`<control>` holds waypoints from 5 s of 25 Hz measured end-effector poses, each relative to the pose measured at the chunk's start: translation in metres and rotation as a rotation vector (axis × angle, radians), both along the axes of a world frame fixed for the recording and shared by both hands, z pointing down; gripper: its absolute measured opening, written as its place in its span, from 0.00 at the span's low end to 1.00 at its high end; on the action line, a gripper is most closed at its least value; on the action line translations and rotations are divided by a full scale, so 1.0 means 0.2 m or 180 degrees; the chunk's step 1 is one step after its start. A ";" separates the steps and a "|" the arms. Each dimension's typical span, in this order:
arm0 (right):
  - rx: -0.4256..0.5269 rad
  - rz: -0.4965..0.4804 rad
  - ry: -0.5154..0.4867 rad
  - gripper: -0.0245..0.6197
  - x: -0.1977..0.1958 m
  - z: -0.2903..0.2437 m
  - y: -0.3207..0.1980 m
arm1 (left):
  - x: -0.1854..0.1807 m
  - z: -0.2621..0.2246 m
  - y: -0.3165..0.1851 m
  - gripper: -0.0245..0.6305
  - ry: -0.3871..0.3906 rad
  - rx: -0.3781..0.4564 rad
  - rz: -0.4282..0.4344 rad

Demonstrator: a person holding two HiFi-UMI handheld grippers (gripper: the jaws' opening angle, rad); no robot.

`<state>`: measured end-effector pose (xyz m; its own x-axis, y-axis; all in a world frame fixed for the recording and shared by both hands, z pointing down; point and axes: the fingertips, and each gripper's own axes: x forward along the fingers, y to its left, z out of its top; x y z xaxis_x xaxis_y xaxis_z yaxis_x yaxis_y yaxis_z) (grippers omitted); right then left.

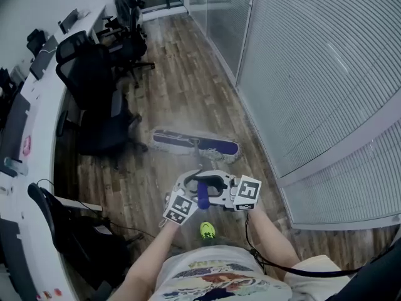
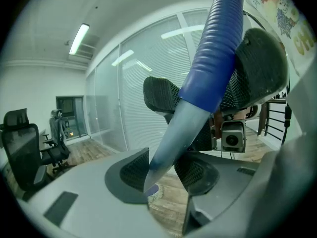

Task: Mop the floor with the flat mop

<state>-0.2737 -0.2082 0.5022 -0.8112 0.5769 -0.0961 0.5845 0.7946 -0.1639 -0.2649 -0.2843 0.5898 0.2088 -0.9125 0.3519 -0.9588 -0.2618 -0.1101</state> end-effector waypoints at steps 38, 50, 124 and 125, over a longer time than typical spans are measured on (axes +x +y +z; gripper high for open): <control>0.0067 0.0387 0.0282 0.39 0.36 0.08 0.94 | 0.40 0.06 0.96 0.24 -0.0058 -0.0174 0.0153; -0.0024 0.0648 0.0329 0.39 0.79 0.09 1.70 | 0.85 0.06 1.73 0.26 0.0061 -0.0167 0.0404; 0.0139 0.1105 0.0244 0.39 -0.35 0.05 0.90 | -0.19 0.03 0.92 0.26 0.0037 0.0037 0.1340; 0.0139 0.1088 0.0236 0.39 -0.38 0.05 0.86 | -0.21 0.04 0.87 0.26 0.0033 0.0035 0.1326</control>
<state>-0.3491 -0.0367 0.5132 -0.9620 0.2730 -0.0108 0.2712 0.9495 -0.1577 -0.3072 -0.1098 0.5971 0.5644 -0.7529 0.3384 -0.7722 -0.6265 -0.1059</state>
